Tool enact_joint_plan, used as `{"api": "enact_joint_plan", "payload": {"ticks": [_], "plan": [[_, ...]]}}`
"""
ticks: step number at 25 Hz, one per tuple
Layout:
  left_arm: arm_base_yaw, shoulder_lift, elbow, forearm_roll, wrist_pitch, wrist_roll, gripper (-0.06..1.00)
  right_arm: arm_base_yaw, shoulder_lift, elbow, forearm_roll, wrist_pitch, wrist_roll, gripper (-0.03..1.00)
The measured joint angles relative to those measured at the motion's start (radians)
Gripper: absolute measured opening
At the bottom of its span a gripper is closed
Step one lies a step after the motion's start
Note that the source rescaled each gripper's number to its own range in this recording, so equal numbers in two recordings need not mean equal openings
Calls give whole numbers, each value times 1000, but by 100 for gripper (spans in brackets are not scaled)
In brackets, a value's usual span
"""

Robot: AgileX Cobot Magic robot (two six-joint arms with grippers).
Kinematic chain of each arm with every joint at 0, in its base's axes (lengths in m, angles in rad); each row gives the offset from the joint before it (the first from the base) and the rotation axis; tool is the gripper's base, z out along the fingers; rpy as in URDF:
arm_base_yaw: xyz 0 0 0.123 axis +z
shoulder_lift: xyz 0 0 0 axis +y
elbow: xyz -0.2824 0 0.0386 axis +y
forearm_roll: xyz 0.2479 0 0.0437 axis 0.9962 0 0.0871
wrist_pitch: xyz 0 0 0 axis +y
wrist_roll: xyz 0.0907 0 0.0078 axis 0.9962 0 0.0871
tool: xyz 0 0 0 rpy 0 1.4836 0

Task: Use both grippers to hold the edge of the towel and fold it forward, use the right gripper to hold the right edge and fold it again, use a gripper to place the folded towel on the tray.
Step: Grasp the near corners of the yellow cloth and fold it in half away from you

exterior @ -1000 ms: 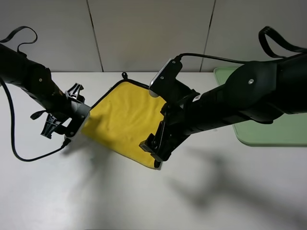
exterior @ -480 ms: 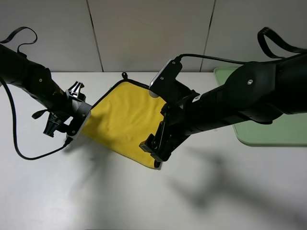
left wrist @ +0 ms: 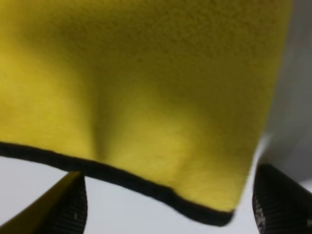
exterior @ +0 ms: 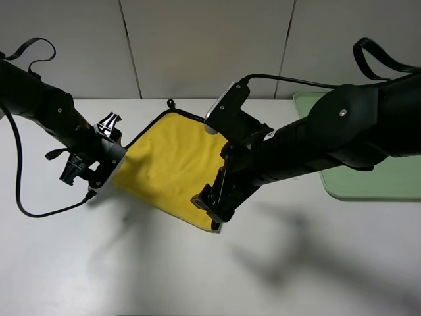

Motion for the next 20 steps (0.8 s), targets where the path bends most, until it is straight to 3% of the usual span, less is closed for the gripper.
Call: {"api": "enact_joint_plan", "payload": {"ticks": [5,10,15,20], "plan": [[0,6,0,1,-68,6,69,0,0,0,0,0,1,100],[0,9,0,2,-70,6,65,0,0,0,0,0,1,100],[0,15,0,3,-43,7,42,0,0,0,0,0,1,100],[0,19,0,3,-13,7,9,0,0,0,0,0,1,100]]}}
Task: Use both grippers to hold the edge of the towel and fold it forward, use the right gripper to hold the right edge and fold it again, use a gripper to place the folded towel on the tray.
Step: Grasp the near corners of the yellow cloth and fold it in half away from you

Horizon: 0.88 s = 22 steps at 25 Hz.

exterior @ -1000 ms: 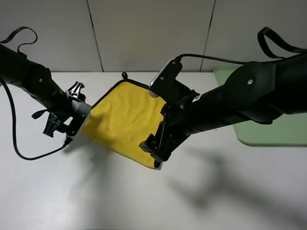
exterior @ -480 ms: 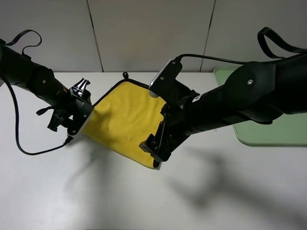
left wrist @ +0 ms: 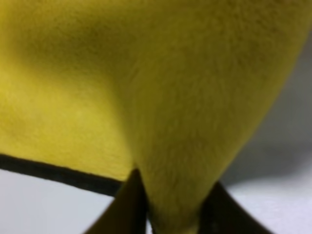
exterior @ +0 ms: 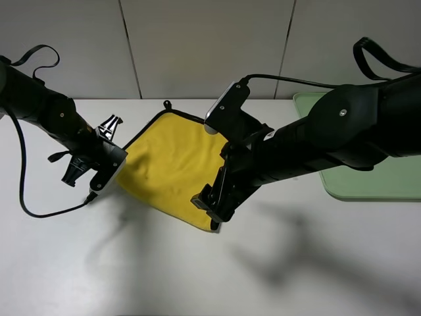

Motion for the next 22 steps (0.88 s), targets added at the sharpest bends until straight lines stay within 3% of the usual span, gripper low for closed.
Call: {"api": "enact_joint_plan", "payload": {"ticks": [3,13,22], "plan": [[0,2,0,0,5,0,1,0,0,0,0,1,0,100],[0,2,0,0,6,0,0,14,20,-1,0,-8,-13,100],[0,2,0,0,5,0,0,87,188,-68,-1,-146,-28,100]]}}
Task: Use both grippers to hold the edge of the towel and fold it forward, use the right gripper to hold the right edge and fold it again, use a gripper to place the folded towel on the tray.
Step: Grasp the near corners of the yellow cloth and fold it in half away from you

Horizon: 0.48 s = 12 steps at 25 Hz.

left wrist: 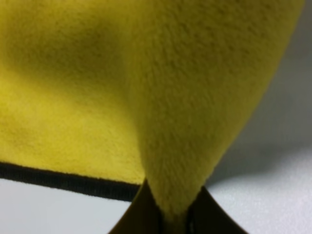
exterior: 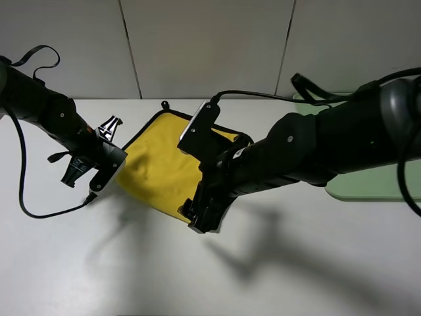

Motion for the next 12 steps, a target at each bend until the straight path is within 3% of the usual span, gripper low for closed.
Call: {"api": "enact_joint_plan", "payload": {"ticks": [12], "plan": [[0,0,0,0,-1,0,0,2,203,-28,4,-109,6,100]]}}
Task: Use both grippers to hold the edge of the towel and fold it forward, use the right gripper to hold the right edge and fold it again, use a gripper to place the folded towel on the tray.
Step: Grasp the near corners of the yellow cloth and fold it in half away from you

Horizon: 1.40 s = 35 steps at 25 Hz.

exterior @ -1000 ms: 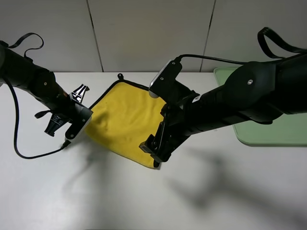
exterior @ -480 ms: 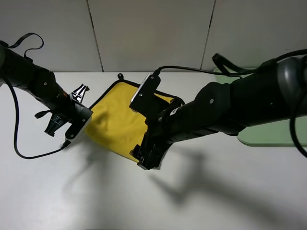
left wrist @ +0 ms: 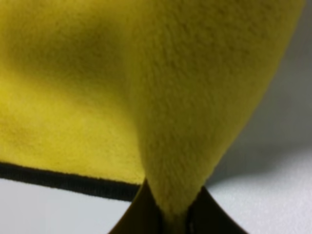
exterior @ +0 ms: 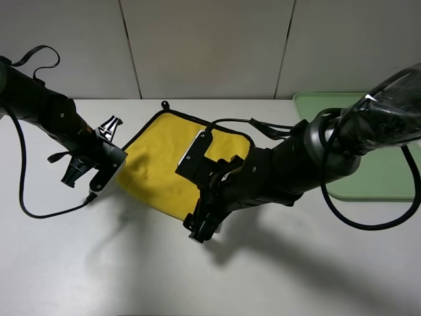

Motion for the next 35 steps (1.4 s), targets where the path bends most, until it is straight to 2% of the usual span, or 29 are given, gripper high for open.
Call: {"api": "enact_joint_plan", "payload": {"ticks": [10,17,22,27,29,31,35], "plan": [[0,0,0,0,0,0,0,1,11,3,25,-43,9,100],[0,0,0,0,-1,0,0,4,-5,91,30,-122,33,100],[0,2,0,0,-1,0,0,5,-12,119,25,-149,40,90],[0,2,0,0,-2,0,0,9,-12,121,19,-158,40,86],[0,2,0,0,-2,0,0,9,-12,124,18,-157,34,78],[0,2,0,0,-2,0,0,9,-11,127,15,-152,28,64],[0,2,0,0,-2,0,0,9,-4,127,7,-139,11,30]]}}
